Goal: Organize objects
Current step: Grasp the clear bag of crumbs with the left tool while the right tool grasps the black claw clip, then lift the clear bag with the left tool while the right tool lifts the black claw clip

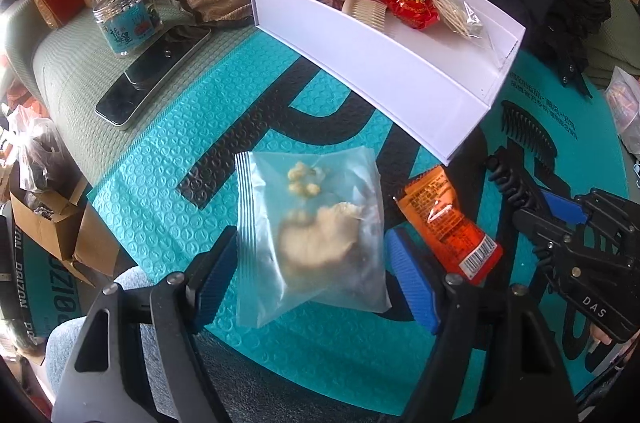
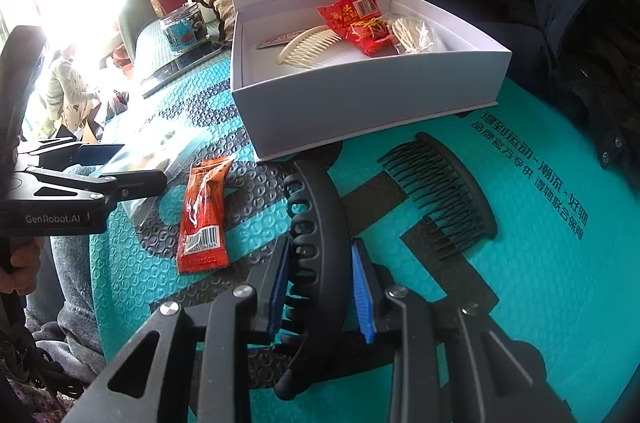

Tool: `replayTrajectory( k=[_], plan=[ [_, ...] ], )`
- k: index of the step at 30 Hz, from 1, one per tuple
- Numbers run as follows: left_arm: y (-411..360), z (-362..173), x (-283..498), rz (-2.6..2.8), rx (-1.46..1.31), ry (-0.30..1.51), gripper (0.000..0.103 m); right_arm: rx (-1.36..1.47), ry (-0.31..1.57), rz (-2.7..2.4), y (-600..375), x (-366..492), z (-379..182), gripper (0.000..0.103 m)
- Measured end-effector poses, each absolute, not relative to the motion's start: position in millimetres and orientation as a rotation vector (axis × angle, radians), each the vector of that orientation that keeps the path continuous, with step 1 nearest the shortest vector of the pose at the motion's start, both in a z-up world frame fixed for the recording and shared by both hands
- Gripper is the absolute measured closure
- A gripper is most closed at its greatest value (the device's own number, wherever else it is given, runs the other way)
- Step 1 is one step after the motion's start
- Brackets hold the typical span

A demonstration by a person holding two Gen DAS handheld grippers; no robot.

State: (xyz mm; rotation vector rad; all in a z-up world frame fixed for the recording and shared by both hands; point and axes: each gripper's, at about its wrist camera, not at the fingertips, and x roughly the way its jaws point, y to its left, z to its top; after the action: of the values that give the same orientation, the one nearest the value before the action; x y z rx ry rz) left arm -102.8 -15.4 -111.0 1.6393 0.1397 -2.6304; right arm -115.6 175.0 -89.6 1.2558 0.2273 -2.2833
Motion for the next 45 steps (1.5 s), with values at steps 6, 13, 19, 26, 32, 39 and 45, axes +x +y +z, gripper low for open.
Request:
replayTrajectory(
  k=[6, 13, 19, 26, 32, 39, 45],
  plan=[
    [-21.1, -120.2, -118.5, -2.556, 1.670, 0.078, 0.013, 1.256, 0.226, -2.285, 174.3, -116.8, -89.7, 0.074],
    [-34.8, -125.0, -118.3, -2.573, 1.632, 0.176, 0.015, 1.252, 0.238, -2.285, 172.7, -117.3, -90.5, 0.074],
    [-48.4, -118.7, -116.2, -2.583, 1.581, 0.210, 0.052, 1.229, 0.269, -2.290, 168.9, -115.4, -91.2, 0.074],
    [-42.4, -113.6, -114.6, -2.595, 1.600, 0.204, 0.065, 1.233, 0.204, -2.282, 172.9, -113.8, -89.0, 0.075],
    [-31.3, -104.7, -106.2, -2.621, 1.607, 0.235, 0.066, 1.219, 0.191, -2.293, 175.8, -107.6, -83.3, 0.075],
    [-21.2, -86.1, -93.5, -2.646, 1.576, 0.212, 0.066, 1.203, 0.157, -2.300, 180.9, -97.8, -73.6, 0.075],
    [-11.5, -74.6, -81.3, -2.677, 1.566, 0.200, 0.066, 1.185, 0.114, -2.320, 188.3, -86.3, -64.5, 0.075]
  ],
)
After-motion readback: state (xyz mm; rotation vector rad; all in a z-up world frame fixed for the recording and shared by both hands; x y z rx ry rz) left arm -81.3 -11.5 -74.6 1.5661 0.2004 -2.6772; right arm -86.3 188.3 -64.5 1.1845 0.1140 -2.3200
